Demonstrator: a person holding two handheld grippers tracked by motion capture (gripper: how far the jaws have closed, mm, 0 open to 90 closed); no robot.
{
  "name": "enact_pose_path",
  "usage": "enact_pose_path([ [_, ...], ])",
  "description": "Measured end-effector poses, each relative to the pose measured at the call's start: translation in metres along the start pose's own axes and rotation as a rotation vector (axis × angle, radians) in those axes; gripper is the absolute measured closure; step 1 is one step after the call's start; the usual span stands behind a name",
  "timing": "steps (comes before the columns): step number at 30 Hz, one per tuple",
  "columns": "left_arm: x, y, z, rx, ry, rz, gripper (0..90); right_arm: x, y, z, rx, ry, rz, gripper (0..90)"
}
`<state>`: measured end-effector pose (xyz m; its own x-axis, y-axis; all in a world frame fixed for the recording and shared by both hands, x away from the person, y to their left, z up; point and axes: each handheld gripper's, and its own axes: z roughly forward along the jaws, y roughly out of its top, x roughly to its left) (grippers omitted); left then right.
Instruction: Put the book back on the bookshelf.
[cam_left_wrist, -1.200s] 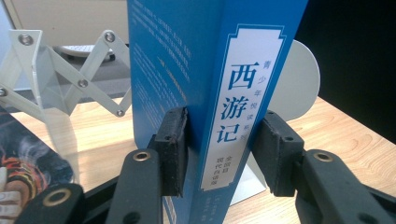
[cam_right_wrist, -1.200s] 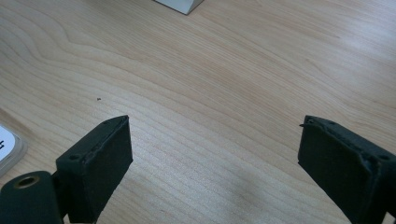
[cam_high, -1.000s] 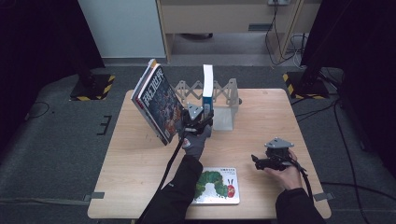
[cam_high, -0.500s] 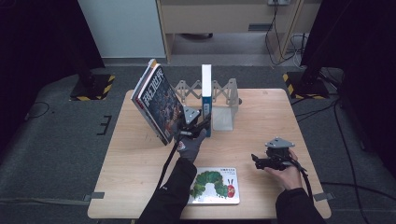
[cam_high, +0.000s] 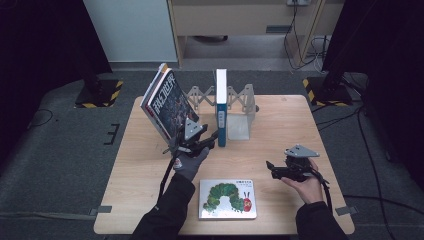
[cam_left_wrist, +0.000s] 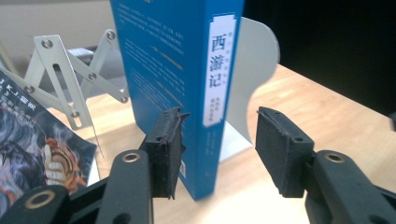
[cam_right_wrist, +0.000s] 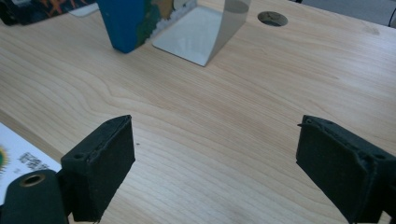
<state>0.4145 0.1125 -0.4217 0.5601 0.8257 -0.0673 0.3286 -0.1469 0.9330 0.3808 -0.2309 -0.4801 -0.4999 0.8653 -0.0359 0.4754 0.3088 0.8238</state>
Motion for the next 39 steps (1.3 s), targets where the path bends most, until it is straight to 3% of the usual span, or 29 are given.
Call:
enact_pose_path([
  [6,0.01,-0.003,-0.026,0.05,-0.015,-0.001,47.6,0.01,0.005,-0.006,-0.013,0.033,0.014,12.7],
  [9,0.014,-0.009,-0.041,0.071,-0.007,0.032,46.5,0.015,0.007,-0.008,-0.018,0.05,0.026,12.6],
  [11,0.016,-0.016,-0.051,0.082,-0.022,0.021,45.8,0.018,0.008,-0.01,-0.023,0.058,0.028,12.6],
  [13,0.019,-0.024,-0.059,0.102,-0.01,0.028,44.8,0.022,0.009,-0.011,-0.02,0.072,0.029,12.7],
  [21,0.018,-0.062,-0.08,0.183,-0.068,-0.008,43.6,0.04,0.009,-0.013,-0.001,0.107,0.035,13.3],
  [24,0.012,-0.074,-0.083,0.214,-0.077,0.008,42.7,0.049,0.005,-0.012,0.014,0.131,0.034,13.5],
  [32,0.0,-0.099,-0.076,0.31,-0.111,0.002,42.2,0.067,-0.011,-0.012,0.071,0.186,0.045,14.1],
  [35,-0.005,-0.106,-0.071,0.351,-0.098,0.038,41.9,0.071,-0.017,-0.01,0.088,0.207,0.057,14.1],
  [39,-0.009,-0.112,-0.065,0.384,-0.108,0.043,40.7,0.078,-0.024,-0.005,0.127,0.219,0.06,14.5],
])
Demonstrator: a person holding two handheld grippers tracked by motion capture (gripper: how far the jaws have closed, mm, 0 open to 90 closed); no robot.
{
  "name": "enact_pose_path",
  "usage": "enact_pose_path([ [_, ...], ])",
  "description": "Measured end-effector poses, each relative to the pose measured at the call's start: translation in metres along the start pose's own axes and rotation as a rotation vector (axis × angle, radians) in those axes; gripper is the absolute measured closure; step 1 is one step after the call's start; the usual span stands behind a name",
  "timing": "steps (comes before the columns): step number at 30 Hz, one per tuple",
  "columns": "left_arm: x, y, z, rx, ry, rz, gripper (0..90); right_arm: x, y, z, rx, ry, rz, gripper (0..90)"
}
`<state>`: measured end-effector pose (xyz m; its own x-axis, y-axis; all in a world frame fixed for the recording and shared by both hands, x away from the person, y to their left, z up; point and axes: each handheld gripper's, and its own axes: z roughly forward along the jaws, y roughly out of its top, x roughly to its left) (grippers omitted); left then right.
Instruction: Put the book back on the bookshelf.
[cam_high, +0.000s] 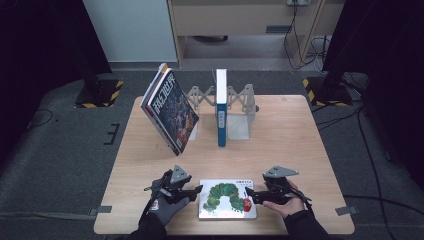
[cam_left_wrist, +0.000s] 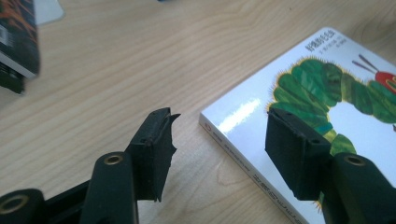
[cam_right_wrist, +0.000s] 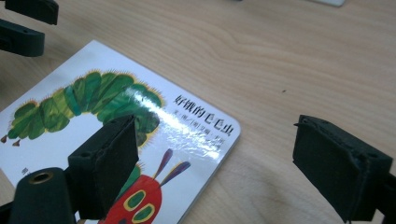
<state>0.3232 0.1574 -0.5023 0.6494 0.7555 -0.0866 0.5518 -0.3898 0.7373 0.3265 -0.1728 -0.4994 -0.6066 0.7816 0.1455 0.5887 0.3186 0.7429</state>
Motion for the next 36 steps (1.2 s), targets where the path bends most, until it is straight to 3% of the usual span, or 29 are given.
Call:
enact_pose_path([
  [11,-0.013,-0.005,0.014,0.061,-0.034,0.042,39.3,0.011,-0.008,0.016,0.064,0.044,0.024,15.6],
  [18,-0.013,-0.007,0.016,0.048,-0.059,0.009,38.5,0.016,-0.011,0.025,0.098,0.086,0.044,16.9],
  [24,-0.016,-0.01,0.021,0.025,-0.087,-0.024,38.4,0.014,-0.012,0.027,0.076,0.088,0.089,17.5],
  [27,-0.017,-0.01,0.021,0.02,-0.081,-0.032,37.2,0.012,-0.011,0.026,0.073,0.102,0.114,17.7],
  [33,-0.017,-0.012,0.023,0.011,-0.052,-0.053,31.1,0.01,-0.01,0.026,0.055,0.111,0.117,18.6],
  [36,-0.015,-0.014,0.025,0.002,-0.078,-0.088,29.4,0.01,-0.01,0.028,0.062,0.111,0.117,18.4],
])
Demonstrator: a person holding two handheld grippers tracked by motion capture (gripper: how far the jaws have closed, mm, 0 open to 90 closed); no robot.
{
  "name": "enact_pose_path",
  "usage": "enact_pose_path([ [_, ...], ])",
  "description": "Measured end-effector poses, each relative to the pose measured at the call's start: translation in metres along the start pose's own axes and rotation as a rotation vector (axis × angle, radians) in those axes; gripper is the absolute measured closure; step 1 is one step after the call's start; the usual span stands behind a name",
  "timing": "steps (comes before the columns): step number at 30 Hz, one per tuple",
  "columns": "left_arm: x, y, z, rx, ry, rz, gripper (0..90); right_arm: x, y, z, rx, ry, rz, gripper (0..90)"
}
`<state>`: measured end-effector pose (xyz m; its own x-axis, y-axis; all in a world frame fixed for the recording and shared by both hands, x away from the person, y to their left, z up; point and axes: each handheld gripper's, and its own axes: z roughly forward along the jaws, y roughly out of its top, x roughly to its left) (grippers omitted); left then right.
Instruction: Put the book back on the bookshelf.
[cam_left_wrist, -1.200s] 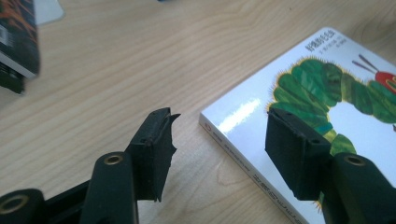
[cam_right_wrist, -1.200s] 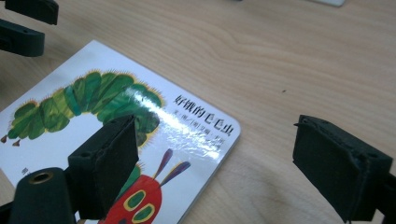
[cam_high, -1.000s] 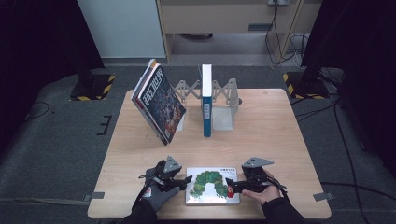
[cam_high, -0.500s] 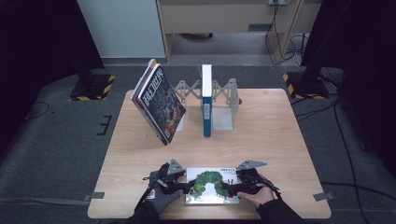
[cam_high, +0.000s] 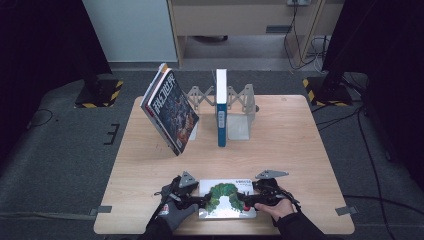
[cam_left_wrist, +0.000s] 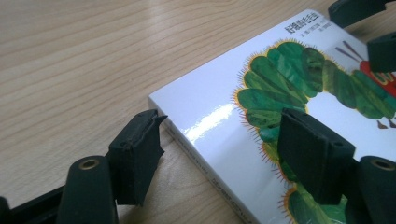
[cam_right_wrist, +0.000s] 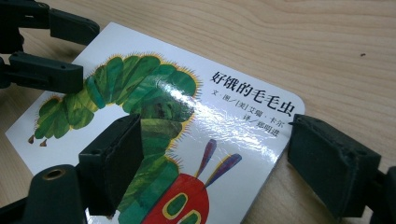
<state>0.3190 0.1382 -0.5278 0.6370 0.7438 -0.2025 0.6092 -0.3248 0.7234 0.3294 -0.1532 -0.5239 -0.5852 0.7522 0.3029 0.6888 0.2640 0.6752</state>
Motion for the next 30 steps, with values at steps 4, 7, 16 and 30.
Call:
enact_pose_path([
  [4,-0.001,0.0,0.001,-0.005,0.003,-0.004,28.2,-0.001,0.002,-0.001,-0.007,0.009,-0.003,18.7],
  [7,-0.001,0.0,0.002,-0.007,0.008,-0.004,27.2,-0.002,0.004,-0.004,-0.029,0.023,0.008,18.6],
  [16,-0.001,0.005,0.004,-0.016,0.012,-0.005,22.5,-0.006,0.011,-0.008,-0.077,0.059,0.027,18.7],
  [30,-0.002,0.01,0.01,-0.024,0.054,0.04,22.2,-0.02,0.018,0.005,-0.045,0.041,0.036,22.3],
])
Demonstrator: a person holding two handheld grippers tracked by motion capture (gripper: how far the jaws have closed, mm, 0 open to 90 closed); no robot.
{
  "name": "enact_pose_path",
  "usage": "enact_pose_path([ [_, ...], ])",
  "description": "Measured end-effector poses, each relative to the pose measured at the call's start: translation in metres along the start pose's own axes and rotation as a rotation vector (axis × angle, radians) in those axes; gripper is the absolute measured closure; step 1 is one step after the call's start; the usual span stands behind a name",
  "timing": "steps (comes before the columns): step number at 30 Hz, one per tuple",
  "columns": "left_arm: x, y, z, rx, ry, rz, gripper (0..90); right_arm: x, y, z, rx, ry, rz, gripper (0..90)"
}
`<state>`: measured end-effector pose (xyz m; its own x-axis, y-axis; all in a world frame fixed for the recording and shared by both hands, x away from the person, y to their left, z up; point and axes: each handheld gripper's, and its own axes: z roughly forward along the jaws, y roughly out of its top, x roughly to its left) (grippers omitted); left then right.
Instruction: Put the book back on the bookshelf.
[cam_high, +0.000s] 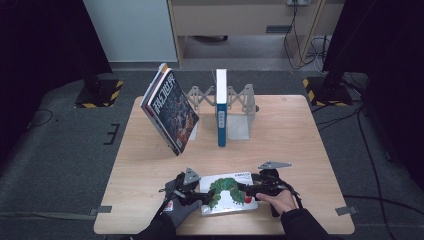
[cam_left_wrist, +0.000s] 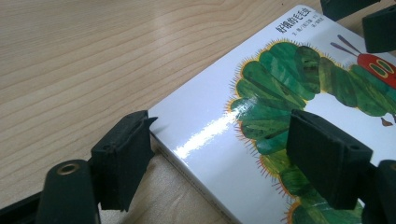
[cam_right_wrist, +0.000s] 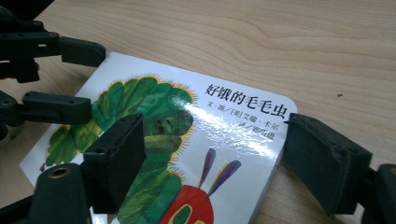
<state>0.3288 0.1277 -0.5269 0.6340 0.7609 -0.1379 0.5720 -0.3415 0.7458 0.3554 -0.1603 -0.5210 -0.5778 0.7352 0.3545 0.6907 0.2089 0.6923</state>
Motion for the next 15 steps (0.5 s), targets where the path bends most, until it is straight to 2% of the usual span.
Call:
enact_pose_path([
  [6,-0.0001,-0.0041,-0.0039,0.018,-0.024,-0.025,23.8,0.0045,-0.006,0.0005,0.033,-0.01,0.005,20.3],
  [9,-0.0024,-0.0056,-0.0054,0.022,-0.026,-0.021,23.6,0.0057,-0.0085,0.0011,0.043,-0.017,0.008,19.8],
  [12,-0.0022,-0.0062,-0.0056,0.02,-0.033,-0.028,23.0,0.0056,-0.0083,-0.0004,0.029,-0.005,0.036,19.6],
  [15,-0.0002,-0.0067,-0.0062,0.01,-0.051,-0.068,22.5,0.0034,-0.0062,-0.0052,-0.016,0.019,0.047,20.0],
])
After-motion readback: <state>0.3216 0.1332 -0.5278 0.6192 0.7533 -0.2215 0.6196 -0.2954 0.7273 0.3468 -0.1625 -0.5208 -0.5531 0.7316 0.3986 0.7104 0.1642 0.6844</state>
